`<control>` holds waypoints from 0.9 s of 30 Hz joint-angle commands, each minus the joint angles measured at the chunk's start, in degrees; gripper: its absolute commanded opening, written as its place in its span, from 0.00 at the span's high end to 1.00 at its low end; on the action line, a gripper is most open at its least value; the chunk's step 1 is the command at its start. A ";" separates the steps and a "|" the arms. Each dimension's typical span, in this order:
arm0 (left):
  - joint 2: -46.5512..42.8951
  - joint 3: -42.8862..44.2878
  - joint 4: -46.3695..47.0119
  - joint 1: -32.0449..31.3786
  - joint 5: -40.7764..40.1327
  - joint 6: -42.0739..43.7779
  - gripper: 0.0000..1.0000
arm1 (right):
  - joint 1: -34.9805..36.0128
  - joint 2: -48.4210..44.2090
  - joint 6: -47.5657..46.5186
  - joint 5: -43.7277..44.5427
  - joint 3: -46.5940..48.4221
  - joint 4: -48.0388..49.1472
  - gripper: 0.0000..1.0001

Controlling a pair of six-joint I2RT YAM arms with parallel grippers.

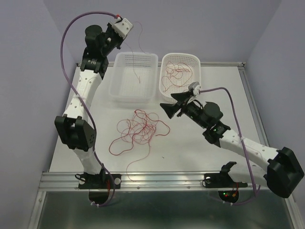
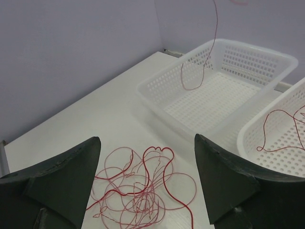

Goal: Untangle the cables

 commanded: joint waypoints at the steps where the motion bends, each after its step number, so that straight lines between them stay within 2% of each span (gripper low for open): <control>1: 2.75 -4.54 4.34 1.59 3.01 -0.53 1.00 | 0.40 -3.37 -1.40 2.61 -2.05 -0.36 0.15; 10: 15.49 -3.94 0.92 2.12 4.60 -0.09 1.00 | 0.40 -0.39 -1.93 6.65 -0.47 -4.75 0.14; 15: 17.88 -4.64 -3.82 2.12 -0.30 1.23 0.99 | 0.49 3.91 -1.31 9.64 1.11 -6.60 0.14; 16: 17.79 -5.16 -4.61 2.04 -1.02 1.84 0.90 | 0.40 4.44 -1.14 9.64 1.47 -6.95 0.14; 18: 16.56 -6.83 -4.88 2.12 -2.86 2.63 0.80 | 0.40 5.59 -0.88 8.50 2.17 -7.66 0.14; 19: 14.82 -8.84 -4.80 2.12 -3.22 3.42 0.69 | 0.40 6.90 -0.61 8.06 2.43 -7.92 0.14; 22: 9.73 -12.97 -3.13 2.12 -3.66 3.95 0.47 | 0.49 10.05 -0.26 3.77 4.18 -10.02 0.14; 27: 0.40 -17.20 -2.68 2.04 -0.25 4.30 0.39 | 0.49 16.48 0.35 -0.90 9.46 -14.33 0.19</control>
